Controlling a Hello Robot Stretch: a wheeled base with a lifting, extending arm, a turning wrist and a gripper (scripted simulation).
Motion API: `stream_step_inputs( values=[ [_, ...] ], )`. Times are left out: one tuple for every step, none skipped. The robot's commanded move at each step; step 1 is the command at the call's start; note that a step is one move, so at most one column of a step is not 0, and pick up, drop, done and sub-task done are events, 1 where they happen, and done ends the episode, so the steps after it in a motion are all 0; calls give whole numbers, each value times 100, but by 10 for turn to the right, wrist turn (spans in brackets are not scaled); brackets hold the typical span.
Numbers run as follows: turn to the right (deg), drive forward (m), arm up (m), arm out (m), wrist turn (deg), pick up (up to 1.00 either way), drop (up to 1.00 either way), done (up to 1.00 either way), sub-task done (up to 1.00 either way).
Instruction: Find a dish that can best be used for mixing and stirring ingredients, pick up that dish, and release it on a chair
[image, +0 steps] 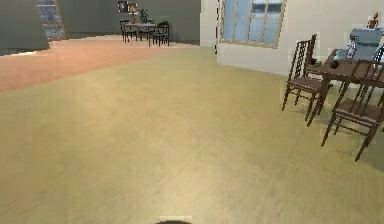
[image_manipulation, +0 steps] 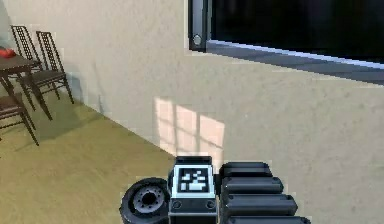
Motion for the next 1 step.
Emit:
stream_step_inputs(
  values=[
    [-30,0,0,0,0,0,0,0,0]
  ],
)
